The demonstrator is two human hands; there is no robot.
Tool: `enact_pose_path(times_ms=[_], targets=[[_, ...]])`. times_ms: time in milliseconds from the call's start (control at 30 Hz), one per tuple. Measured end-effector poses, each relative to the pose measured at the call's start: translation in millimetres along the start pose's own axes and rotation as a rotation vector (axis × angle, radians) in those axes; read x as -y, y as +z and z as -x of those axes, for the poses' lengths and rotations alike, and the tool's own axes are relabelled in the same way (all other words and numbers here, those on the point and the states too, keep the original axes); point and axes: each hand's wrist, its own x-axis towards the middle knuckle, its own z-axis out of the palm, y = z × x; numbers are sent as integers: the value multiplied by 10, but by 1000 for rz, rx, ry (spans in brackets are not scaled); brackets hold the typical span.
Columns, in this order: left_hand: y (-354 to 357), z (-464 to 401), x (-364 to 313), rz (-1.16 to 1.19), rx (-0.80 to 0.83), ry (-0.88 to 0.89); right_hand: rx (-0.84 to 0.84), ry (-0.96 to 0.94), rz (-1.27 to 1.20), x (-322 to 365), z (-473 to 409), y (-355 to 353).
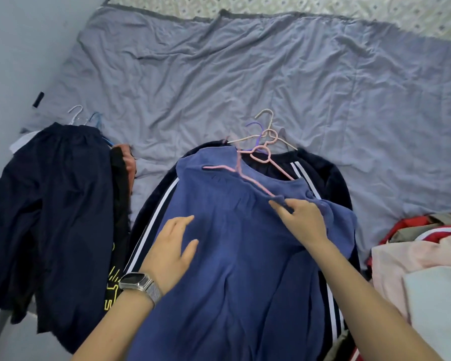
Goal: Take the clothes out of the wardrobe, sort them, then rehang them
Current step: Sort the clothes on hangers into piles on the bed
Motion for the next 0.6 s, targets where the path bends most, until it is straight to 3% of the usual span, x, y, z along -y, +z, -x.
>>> enact_pose_path(times_ms=[167,333,467,600], targets=[[-288,-25,-214,48,-236,87,100,-149,30,202,582,-525],[-563,130,-312,-177,-225,36,91,-177,-149,375,1192,-1179],[-831,512,-434,-173,-270,136,-83,-204,-184,532,1698,-1502],[-1099,1155,-511,107,-290,281,-351,-105,-85,788,2273,-1628]])
